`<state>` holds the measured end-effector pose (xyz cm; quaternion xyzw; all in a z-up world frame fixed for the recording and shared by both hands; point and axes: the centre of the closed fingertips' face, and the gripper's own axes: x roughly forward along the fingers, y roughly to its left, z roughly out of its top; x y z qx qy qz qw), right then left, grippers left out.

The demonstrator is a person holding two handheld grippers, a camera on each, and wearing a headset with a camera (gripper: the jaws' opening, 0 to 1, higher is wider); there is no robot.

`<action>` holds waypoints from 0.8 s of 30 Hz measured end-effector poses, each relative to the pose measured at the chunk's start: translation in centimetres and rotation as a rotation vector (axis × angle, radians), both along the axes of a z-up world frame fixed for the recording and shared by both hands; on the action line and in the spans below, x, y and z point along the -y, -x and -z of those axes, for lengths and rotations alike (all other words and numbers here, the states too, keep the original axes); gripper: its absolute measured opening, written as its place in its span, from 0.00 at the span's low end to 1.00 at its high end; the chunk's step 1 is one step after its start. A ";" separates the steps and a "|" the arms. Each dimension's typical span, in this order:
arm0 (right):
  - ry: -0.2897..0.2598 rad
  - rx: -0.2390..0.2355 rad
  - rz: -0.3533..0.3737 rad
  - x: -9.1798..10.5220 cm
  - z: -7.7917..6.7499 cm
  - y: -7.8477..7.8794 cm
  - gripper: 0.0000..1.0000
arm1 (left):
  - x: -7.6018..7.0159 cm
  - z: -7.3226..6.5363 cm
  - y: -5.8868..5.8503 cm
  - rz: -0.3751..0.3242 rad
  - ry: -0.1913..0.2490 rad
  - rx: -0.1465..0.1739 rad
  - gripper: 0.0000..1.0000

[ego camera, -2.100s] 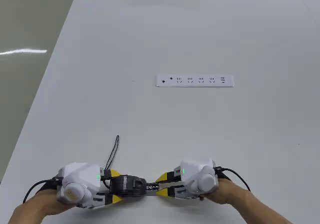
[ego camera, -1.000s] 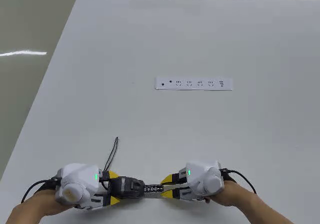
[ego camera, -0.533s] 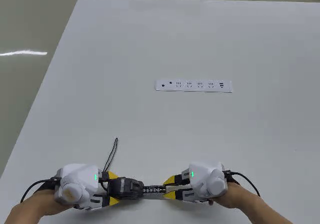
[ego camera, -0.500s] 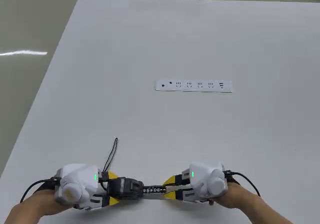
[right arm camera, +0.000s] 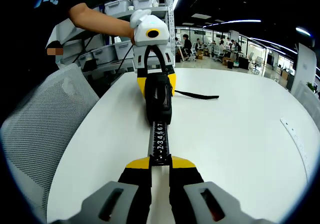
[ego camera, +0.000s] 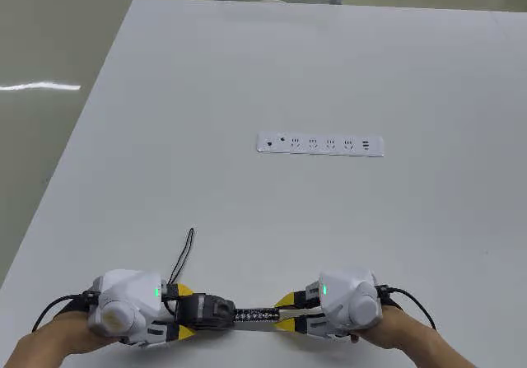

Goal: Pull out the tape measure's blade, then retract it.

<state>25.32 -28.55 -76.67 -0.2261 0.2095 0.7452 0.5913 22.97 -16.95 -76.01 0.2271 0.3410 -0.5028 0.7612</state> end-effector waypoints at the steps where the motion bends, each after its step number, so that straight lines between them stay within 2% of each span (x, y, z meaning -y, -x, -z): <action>1: 0.000 -0.001 0.001 0.0 0.0 0.0 0.10 | 0.0 0.0 0.0 0.000 0.000 0.000 0.28; 24: 0.010 -0.015 0.016 1.6 0.1 -0.3 0.10 | 0.0 -0.1 0.0 -0.003 -0.002 -0.003 0.28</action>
